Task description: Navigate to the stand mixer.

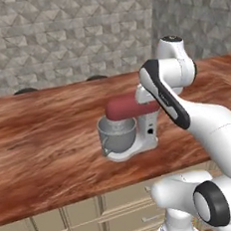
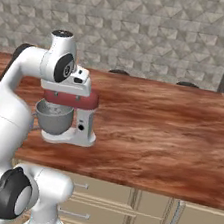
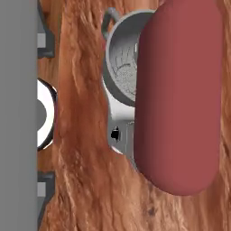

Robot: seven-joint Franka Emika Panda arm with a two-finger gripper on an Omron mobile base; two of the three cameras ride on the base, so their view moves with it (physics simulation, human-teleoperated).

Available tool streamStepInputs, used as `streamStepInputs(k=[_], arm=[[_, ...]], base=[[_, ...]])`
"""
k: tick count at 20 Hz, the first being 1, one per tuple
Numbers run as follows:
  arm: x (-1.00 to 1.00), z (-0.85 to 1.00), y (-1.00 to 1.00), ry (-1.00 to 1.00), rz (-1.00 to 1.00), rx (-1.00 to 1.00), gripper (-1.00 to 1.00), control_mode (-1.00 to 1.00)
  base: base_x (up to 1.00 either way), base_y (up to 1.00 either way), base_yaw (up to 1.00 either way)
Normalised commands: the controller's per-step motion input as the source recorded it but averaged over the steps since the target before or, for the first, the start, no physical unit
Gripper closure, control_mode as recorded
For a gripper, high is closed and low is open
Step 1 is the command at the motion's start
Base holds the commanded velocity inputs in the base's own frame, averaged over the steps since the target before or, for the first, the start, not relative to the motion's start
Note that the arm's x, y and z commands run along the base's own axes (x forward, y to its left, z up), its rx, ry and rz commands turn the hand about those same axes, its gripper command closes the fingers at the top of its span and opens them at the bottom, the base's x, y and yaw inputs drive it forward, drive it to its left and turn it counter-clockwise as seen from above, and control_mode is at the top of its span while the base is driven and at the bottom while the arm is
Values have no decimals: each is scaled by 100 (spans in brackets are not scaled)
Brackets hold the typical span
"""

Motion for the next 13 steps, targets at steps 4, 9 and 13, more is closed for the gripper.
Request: streamStepInputs(k=[4, 9, 13], arm=[[0, 0, 0, 0, 0, 0, -100, 100], [0, 0, 0, 0, 0, 0, -100, 100], [0, 0, 0, 0, 0, 0, -100, 100]], base=[[79, 0, 0], [15, 0, 0], [6, 0, 0]])
